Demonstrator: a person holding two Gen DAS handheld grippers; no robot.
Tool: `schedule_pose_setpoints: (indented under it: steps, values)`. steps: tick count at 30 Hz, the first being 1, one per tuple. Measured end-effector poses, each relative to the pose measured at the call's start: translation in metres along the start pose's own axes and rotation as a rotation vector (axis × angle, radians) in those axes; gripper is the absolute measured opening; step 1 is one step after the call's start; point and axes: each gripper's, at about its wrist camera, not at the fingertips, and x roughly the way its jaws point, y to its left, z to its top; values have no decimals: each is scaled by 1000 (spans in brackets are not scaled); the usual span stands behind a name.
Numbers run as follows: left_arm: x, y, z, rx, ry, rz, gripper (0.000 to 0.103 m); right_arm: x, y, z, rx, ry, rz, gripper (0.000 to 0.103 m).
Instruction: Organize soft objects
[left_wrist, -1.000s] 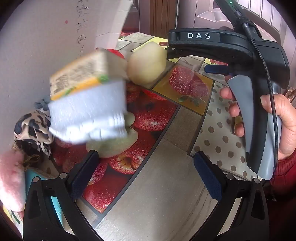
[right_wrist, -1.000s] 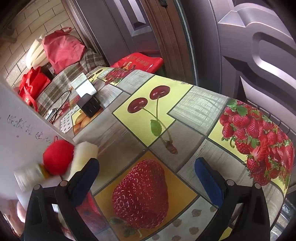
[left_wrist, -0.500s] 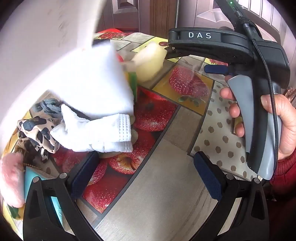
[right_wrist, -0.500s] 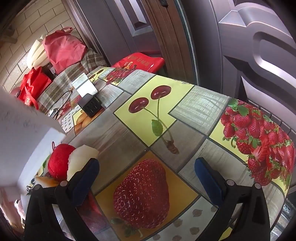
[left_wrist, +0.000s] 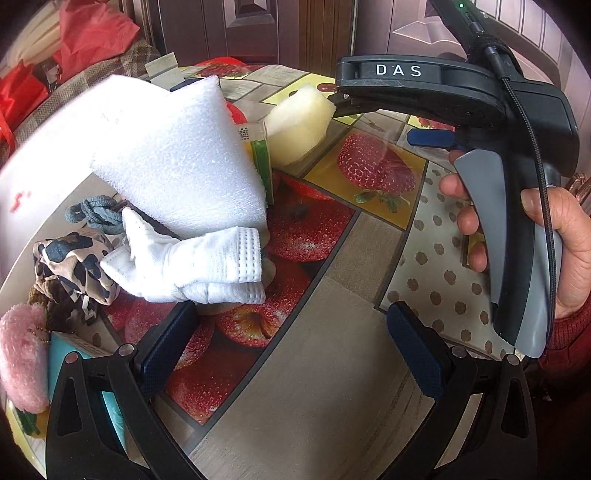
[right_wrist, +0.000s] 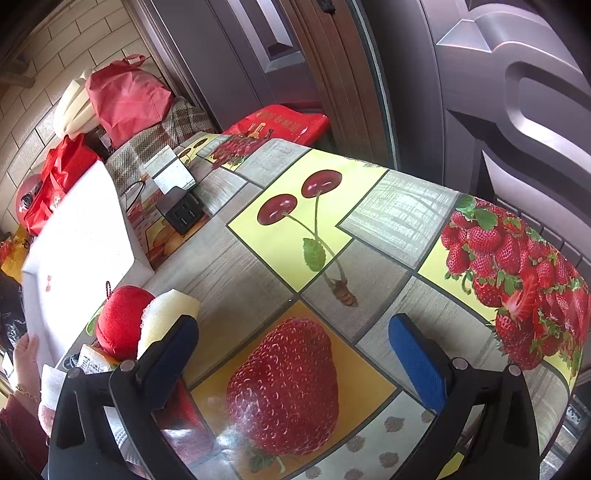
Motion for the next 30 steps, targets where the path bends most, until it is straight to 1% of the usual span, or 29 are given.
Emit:
schedule_pose_setpoints:
  steps: [20, 26, 30]
  values:
    - [0, 0, 0, 0, 0, 0, 102, -3, -9, 0, 36, -17, 51, 103]
    - [1, 3, 2, -1, 0, -1, 102, -1, -7, 0, 24, -11, 35, 103]
    - [1, 3, 2, 0, 0, 0, 102, -1, -8, 1, 36, -16, 52, 103]
